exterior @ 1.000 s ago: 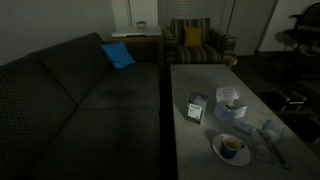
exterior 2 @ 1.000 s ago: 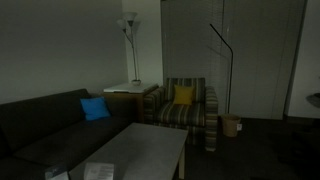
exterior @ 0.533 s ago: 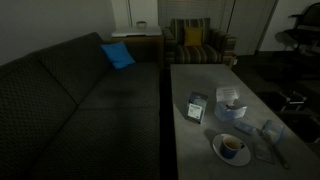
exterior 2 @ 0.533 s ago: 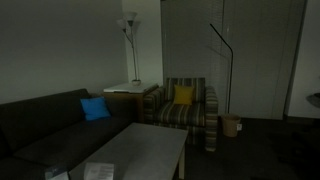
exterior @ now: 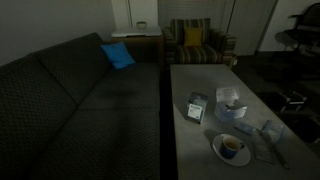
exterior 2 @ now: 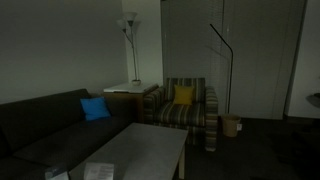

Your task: Put the spoon in the middle of the mug and the thing at the middle of the table

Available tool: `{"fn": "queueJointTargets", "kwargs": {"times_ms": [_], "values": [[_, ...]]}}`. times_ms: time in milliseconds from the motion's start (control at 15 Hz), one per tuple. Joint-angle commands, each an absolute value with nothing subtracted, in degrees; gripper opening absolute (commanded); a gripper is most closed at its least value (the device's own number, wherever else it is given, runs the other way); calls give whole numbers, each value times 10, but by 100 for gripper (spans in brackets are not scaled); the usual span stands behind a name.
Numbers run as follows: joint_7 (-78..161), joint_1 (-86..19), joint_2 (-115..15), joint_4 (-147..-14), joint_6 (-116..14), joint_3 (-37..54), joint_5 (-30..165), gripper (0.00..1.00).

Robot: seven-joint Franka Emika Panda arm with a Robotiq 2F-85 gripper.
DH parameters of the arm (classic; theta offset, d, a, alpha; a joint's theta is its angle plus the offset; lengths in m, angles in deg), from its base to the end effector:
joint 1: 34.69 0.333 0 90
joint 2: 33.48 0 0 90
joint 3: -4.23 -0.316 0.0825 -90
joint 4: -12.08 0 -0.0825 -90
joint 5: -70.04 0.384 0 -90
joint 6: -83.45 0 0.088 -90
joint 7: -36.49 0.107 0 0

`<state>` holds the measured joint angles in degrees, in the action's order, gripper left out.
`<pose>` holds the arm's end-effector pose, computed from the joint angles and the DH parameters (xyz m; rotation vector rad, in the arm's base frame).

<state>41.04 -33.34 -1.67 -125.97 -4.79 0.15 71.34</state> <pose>0.3442 0.0373 0.4873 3.0636 -0.0064 -0.4833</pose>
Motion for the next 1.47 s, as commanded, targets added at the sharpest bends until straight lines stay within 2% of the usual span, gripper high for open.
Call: {"fn": "queueJointTargets", "kwargs": {"times_ms": [0,867,1400], "values": [[411,-331,-17,-1259,-47,4,713,100],[411,-331,-17,-1259,-47,4,713,100],[394,-330,-112,-1211,-143,16,735,100]]}}
